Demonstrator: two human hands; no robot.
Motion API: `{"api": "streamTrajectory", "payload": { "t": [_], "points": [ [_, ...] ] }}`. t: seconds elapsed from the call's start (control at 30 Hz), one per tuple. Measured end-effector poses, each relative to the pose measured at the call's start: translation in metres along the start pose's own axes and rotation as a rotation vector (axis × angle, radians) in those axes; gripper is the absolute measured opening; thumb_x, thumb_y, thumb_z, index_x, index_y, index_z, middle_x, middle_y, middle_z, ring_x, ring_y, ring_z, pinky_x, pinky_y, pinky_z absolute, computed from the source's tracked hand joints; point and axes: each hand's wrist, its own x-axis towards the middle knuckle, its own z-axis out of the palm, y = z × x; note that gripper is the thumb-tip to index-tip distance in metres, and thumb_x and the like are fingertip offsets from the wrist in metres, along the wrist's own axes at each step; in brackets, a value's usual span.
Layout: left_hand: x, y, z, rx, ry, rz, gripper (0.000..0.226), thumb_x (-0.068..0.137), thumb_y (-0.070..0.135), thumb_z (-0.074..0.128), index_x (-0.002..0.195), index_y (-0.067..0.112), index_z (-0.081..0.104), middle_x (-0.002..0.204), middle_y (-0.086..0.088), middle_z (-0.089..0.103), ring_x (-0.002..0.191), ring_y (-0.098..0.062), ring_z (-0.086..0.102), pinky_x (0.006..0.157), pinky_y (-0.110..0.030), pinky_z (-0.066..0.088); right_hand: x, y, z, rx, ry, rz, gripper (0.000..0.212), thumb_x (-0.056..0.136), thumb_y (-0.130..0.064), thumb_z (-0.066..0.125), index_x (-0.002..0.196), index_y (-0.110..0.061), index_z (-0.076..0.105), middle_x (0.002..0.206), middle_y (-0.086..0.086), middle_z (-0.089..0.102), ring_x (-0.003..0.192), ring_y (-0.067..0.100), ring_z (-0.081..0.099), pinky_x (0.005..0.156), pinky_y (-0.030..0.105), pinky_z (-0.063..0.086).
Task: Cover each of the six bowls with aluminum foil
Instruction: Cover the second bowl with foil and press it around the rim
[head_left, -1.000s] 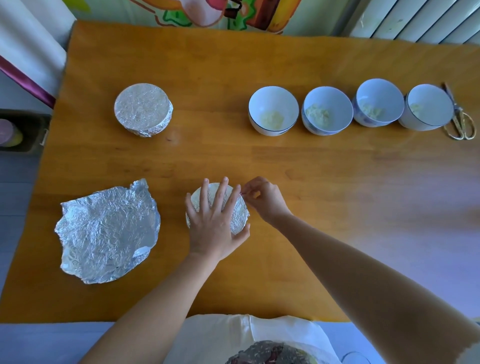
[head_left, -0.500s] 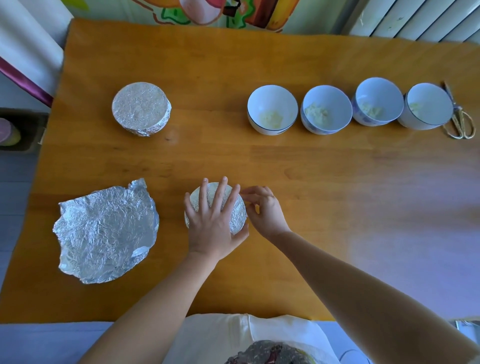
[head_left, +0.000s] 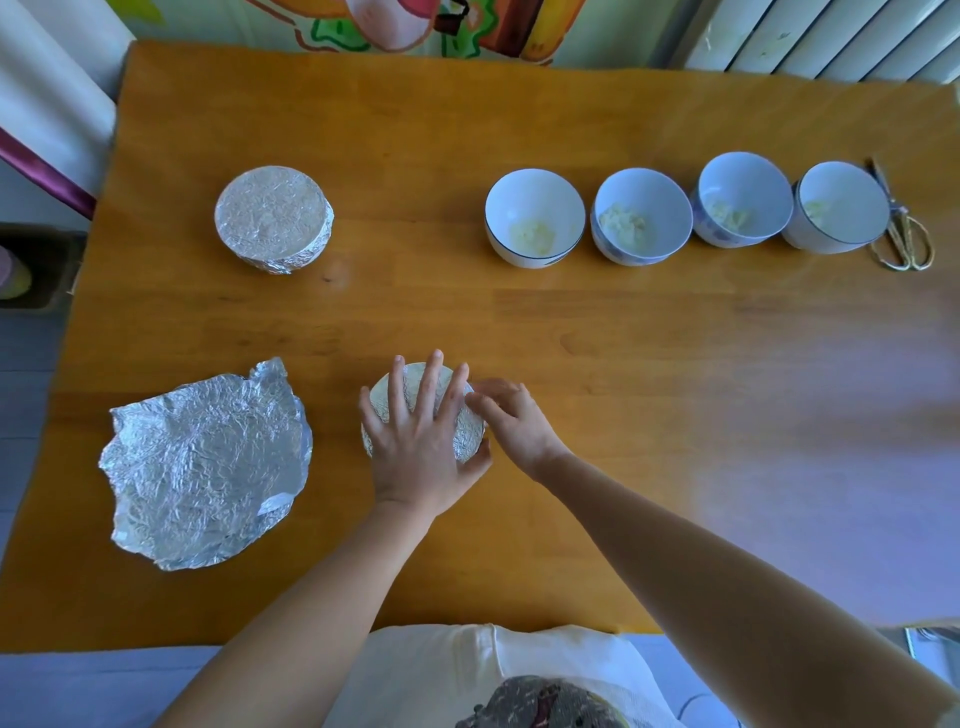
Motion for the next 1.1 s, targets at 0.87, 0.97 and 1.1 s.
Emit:
{"api": "streamTrajectory", "payload": {
  "t": [0.87, 0.97, 1.1],
  "points": [
    [0.005, -0.001, -0.008, -0.101, 0.027, -0.023, 0.096, 0.079, 0.084, 0.032, 0.158, 0.032, 0.018, 0.164, -0.002, 0.023, 0.151, -0.037, 0.017, 0.112, -0.066, 0.020, 0.034, -0.019, -0.001, 0.130, -0.097, 0.141, 0.027, 0.100, -0.028, 0.051, 0.111, -0.004, 0.056, 0.091, 0.002, 0.059, 0.083, 0.012, 0.055, 0.076, 0.027, 0.046],
    [0.007, -0.003, -0.004, -0.094, 0.017, -0.007, 0.090, 0.080, 0.080, 0.035, 0.154, 0.029, 0.029, 0.159, -0.001, 0.035, 0.147, -0.036, 0.028, 0.108, -0.064, 0.026, 0.031, -0.010, -0.007, 0.213, -0.062, 0.105, 0.024, 0.100, -0.017, 0.048, 0.105, 0.000, 0.064, 0.091, 0.006, 0.063, 0.083, 0.013, 0.059, 0.076, 0.025, 0.047],
    [0.006, -0.004, -0.004, -0.098, 0.034, -0.007, 0.087, 0.082, 0.078, 0.036, 0.151, 0.026, 0.038, 0.156, -0.001, 0.038, 0.145, -0.035, 0.030, 0.107, -0.063, 0.026, 0.028, -0.005, -0.018, 0.207, -0.033, 0.086, 0.025, 0.097, -0.005, 0.048, 0.105, -0.005, 0.071, 0.095, 0.003, 0.072, 0.084, 0.005, 0.066, 0.079, 0.016, 0.051]
  ]
}}
